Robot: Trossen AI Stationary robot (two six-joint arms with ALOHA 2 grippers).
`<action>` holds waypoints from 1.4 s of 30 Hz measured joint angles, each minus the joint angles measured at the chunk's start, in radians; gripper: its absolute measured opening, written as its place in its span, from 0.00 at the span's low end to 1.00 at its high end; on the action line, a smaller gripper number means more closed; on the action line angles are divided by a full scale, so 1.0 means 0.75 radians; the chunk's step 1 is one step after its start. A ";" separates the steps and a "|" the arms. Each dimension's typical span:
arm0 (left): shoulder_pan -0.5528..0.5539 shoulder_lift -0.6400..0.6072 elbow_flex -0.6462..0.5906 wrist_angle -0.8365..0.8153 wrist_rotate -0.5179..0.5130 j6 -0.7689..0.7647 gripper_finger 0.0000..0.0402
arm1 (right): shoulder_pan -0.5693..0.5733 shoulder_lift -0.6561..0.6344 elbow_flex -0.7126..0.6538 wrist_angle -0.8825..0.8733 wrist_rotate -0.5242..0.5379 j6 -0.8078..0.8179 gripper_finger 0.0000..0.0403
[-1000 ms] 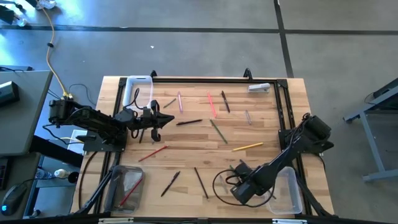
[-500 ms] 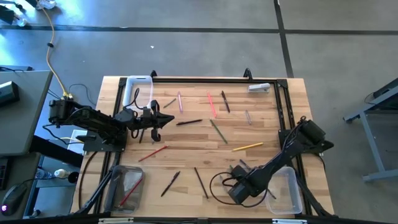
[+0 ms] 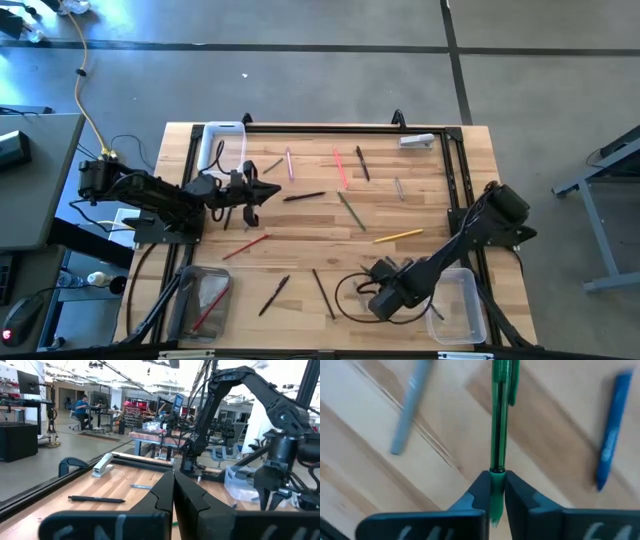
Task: Sort crayons/erasers/pens/pencils in bins
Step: Put the green pen into the top transparent bin
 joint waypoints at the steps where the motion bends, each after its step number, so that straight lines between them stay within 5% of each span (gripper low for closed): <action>1: 0.000 0.000 0.009 -0.011 0.003 -0.011 0.00 | -0.010 -0.018 0.000 -0.006 0.034 -0.059 0.05; 9: -0.004 0.001 0.083 -0.182 0.022 -0.011 0.00 | -0.158 -0.252 -0.152 0.120 0.360 -0.543 0.02; 16: -0.026 0.001 0.085 -0.163 0.022 -0.009 0.00 | -0.399 -0.484 -0.610 1.004 0.343 -1.033 0.01; 25: -0.098 0.001 0.175 -0.172 0.183 -0.054 0.00 | -0.680 -0.508 -1.001 2.029 0.241 -1.550 0.01; 29: -0.181 0.001 0.256 -0.309 0.180 -0.032 0.00 | -0.751 -0.508 -1.060 2.190 0.192 -1.661 0.01; 34: -0.331 0.022 0.383 -0.548 -0.022 0.038 0.01 | -0.789 -0.508 -1.065 2.205 0.124 -1.700 0.02; 42: -0.435 0.103 0.514 -0.565 -0.090 0.059 0.14 | -0.789 -0.508 -1.065 2.237 0.085 -1.748 0.03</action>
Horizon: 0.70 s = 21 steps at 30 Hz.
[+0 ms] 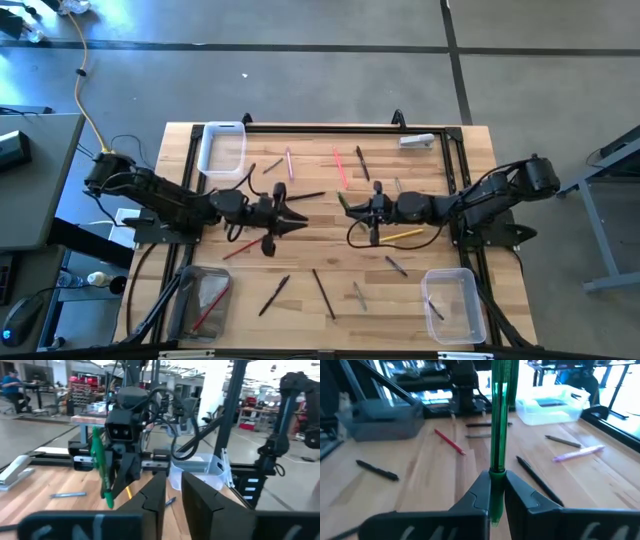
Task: Sort crayons/erasers/pens/pencils in bins
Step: Put the green pen into the top transparent bin
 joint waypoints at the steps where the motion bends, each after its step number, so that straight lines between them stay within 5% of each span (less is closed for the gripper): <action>1: -0.004 0.015 0.013 -0.001 -0.009 -0.002 0.16 | 0.000 0.000 0.000 0.017 -0.009 0.007 0.03; 12: -0.005 0.300 0.240 -0.001 -0.014 -0.057 0.33 | 0.048 0.000 0.001 0.088 -0.022 0.029 0.03; 21: -0.003 0.339 0.299 0.001 -0.008 -0.046 0.41 | 0.086 0.000 0.001 0.162 -0.021 -0.018 0.03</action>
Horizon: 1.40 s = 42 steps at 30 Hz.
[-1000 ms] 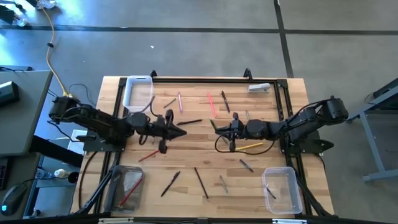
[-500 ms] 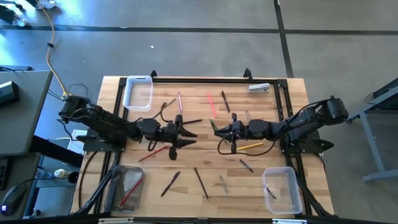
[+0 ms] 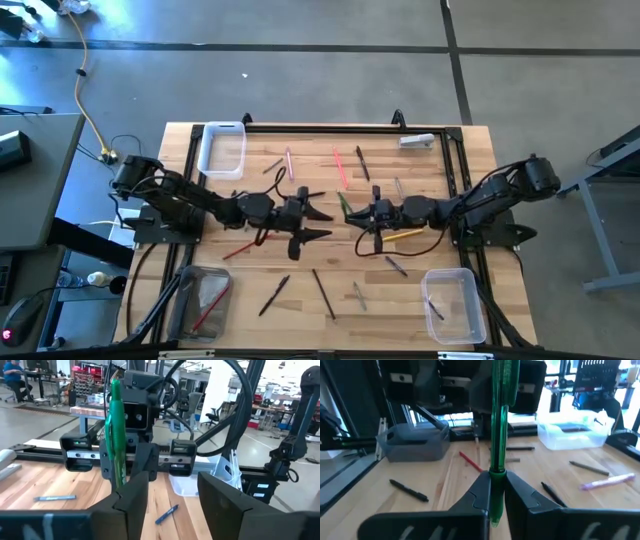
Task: Sort crayons/erasers/pens/pencils in bins
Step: Put the green pen into the top transparent bin
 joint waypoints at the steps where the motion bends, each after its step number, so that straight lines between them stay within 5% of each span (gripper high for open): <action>1: 0.000 0.000 0.005 -0.001 0.000 -0.006 0.42 | 0.003 0.000 0.000 0.011 0.000 -0.003 0.03; 15: 0.015 0.000 0.133 -0.118 -0.102 -0.026 0.47 | 0.021 0.000 0.001 0.135 -0.023 -0.030 0.03; 29: 0.024 0.112 0.291 -0.121 -0.041 -0.013 0.46 | 0.043 0.000 0.001 0.175 -0.047 -0.060 0.03; 42: 0.044 0.155 0.349 -0.119 -0.054 0.093 0.28 | 0.042 0.000 0.002 0.147 -0.052 -0.060 0.03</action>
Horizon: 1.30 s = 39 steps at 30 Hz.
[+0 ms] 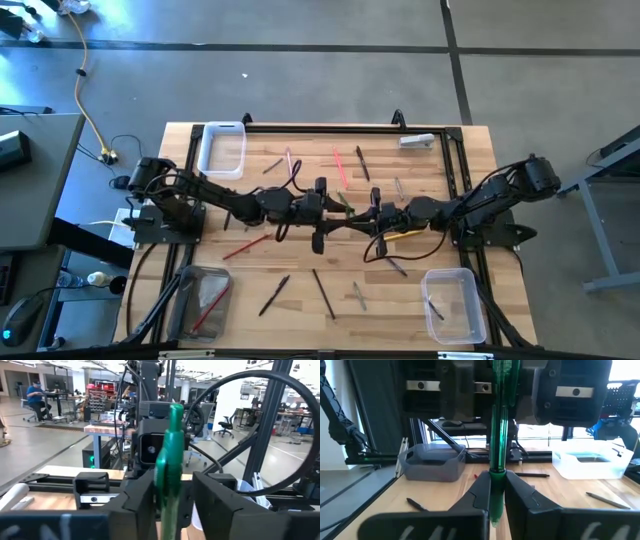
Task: Sort crayons/erasers/pens/pencils in bins
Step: Put the green pen into the top transparent bin
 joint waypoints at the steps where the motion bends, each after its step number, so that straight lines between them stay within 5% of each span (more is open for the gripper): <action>1: 0.001 0.000 0.000 0.000 0.002 0.000 0.26 | 0.000 0.000 0.000 -0.004 0.000 0.000 0.03; 7: 0.003 0.000 0.000 0.000 0.004 0.059 0.09 | 0.001 0.000 0.000 -0.005 0.022 0.005 0.07; 14: 0.011 -0.017 0.000 -0.035 0.002 0.086 0.04 | 0.000 0.000 0.000 -0.024 0.095 0.035 0.28; 24: 0.095 -0.327 0.002 -0.608 -0.110 0.083 0.04 | -0.004 0.000 0.000 -0.090 0.200 0.021 0.48; 30: 0.233 -0.580 0.003 -1.202 -0.220 0.003 0.04 | -0.004 0.000 0.000 -0.158 0.208 -0.034 0.36; 39: 0.761 -0.746 0.002 -1.822 -0.204 -0.116 0.04 | -0.004 0.001 0.000 -0.202 0.196 -0.112 0.02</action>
